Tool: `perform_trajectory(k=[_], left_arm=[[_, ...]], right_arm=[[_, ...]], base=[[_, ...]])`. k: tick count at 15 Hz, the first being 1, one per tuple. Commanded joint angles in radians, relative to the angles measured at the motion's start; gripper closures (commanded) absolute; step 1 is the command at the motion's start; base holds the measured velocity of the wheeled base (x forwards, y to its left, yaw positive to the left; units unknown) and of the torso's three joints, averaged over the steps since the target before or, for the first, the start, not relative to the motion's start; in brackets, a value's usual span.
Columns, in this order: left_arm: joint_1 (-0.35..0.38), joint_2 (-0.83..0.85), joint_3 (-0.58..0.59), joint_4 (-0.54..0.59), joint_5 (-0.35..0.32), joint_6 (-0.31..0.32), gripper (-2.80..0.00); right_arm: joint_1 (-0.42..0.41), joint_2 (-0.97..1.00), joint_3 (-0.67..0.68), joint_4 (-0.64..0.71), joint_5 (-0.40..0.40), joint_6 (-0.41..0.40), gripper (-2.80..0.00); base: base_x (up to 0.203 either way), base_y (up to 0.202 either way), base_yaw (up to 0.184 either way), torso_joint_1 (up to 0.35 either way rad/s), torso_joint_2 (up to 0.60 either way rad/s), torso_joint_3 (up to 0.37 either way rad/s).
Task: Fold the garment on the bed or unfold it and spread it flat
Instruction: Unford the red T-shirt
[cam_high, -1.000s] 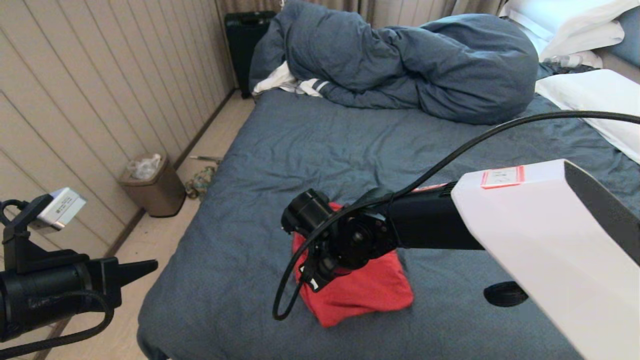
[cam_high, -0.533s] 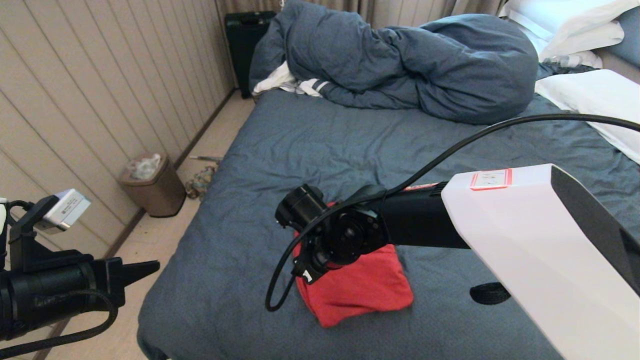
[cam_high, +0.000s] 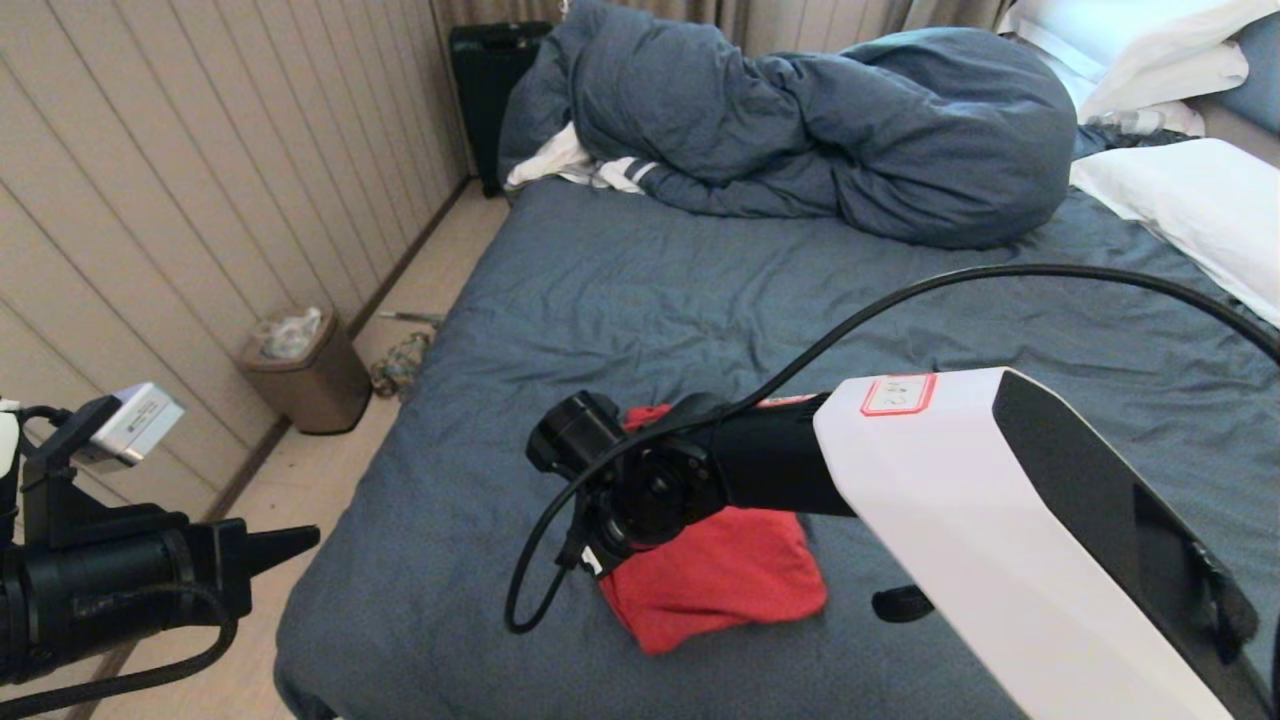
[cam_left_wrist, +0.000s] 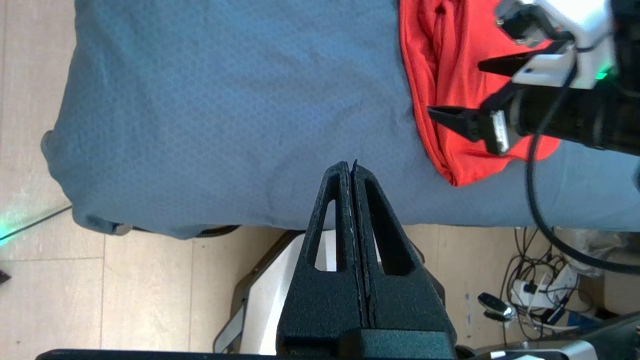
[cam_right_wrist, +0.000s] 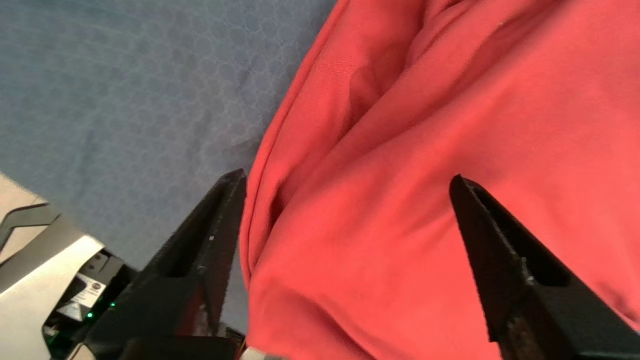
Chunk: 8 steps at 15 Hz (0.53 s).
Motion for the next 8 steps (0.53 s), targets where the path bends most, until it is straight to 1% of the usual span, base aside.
perform_trajectory(k=[1,4,5,8], left_arm=[[0.000,0.004,0.001,-0.001,-0.001,-0.002,0.00],[0.000,0.019,0.002,-0.002,-0.001,-0.003,0.00],[0.000,0.022,0.002,-0.002,-0.001,-0.003,0.00],[0.000,0.026,0.002,-0.002,-0.003,-0.003,0.00]], right_arm=[[-0.001,0.016,-0.002,0.003,-0.005,0.000,-2.80],[-0.009,0.016,-0.002,0.003,-0.030,0.000,-2.80],[-0.009,0.016,-0.002,0.003,-0.032,0.000,0.00],[-0.010,0.036,-0.002,0.003,-0.035,-0.008,0.00]], base=[[0.000,0.000,0.000,0.000,0.00,0.000],[0.000,0.000,0.000,0.000,0.00,0.000],[0.000,0.000,0.000,0.000,0.00,0.000],[0.000,0.000,0.000,0.000,0.00,0.000]])
